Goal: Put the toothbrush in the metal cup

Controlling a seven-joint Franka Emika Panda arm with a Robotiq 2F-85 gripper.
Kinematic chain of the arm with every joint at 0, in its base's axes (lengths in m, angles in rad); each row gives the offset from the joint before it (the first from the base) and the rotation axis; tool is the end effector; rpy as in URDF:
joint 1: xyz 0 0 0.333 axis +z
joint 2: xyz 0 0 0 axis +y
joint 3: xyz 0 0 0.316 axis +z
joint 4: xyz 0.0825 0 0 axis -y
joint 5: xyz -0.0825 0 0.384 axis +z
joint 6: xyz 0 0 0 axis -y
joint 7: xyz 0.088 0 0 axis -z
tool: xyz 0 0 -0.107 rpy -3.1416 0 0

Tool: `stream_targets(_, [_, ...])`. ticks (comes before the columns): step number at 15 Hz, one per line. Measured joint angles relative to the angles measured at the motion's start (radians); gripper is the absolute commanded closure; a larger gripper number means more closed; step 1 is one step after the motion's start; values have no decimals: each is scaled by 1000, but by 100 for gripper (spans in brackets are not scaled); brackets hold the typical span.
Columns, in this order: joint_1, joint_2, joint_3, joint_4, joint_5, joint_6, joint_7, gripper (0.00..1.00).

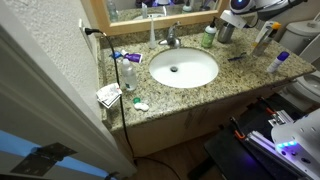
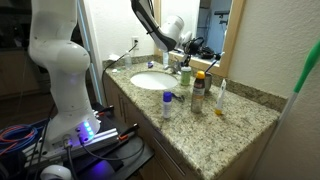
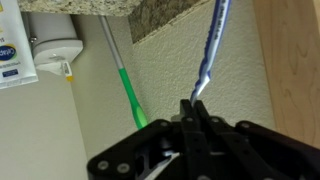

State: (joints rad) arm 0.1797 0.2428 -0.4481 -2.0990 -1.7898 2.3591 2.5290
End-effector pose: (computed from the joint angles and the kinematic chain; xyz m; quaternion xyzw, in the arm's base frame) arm 0.5674 -0.1623 0.3324 0.6387 -0.4901 0.5312 0.2639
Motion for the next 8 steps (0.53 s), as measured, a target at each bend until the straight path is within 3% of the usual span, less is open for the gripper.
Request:
stream_targets(4, [-157,-2,130,14,-35,-53,-19,99])
stream_targets(8, [-230,0,198,14,-42,-54,-54,95])
